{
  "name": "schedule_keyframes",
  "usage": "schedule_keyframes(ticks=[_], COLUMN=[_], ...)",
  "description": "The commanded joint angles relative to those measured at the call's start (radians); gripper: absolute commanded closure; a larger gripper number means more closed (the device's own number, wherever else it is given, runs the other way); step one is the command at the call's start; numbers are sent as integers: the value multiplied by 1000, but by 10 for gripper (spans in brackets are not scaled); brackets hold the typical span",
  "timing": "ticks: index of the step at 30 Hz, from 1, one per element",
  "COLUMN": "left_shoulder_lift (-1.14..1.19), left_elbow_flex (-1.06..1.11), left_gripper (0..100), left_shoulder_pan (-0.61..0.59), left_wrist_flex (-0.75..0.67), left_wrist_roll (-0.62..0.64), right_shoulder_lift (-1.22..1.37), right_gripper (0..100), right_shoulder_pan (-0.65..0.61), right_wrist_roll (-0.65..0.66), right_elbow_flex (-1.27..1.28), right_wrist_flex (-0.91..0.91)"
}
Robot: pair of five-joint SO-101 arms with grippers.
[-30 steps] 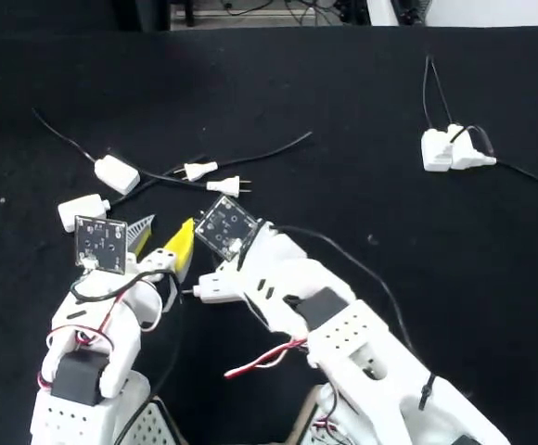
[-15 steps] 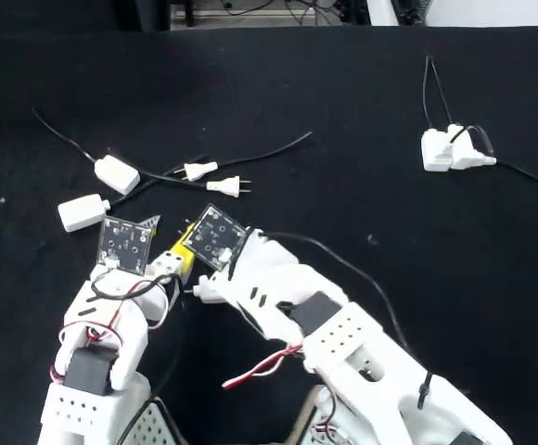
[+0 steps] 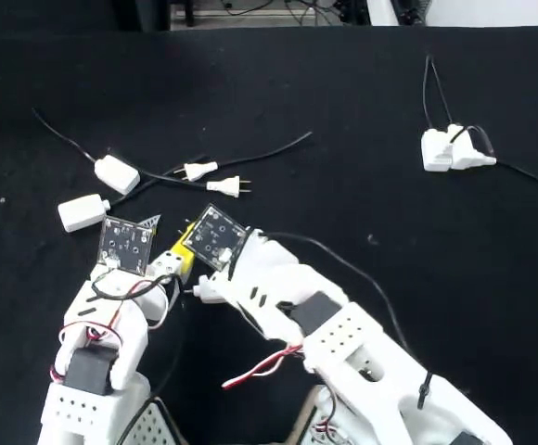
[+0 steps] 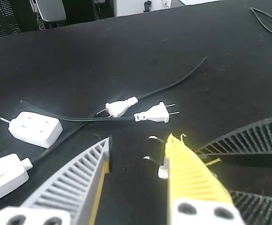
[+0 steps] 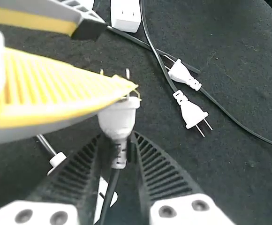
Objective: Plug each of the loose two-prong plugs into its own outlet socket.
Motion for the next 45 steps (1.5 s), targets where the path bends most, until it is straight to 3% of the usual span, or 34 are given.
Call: schedule_keyframes(ticks=[1,8,16,45], left_shoulder_lift=[12,14,14,21], left_elbow_flex=[4,4,4,5], left_gripper=[802,802,802,802], left_shoulder_pan=[-1,-1,-1,1], left_wrist_flex=[-6,-5,-5,-5], left_wrist_roll=[-9,-11,-11,-9], right_shoulder_lift=[-38,-173,-331,-343], right_gripper=[988,988,988,988], right_shoulder_pan=[-21,-28,-25,-25], right_wrist_roll=[-9,-49,-49,-58], right_elbow_flex=[-12,-22,51,53], right_wrist_flex=[18,135,147,147])
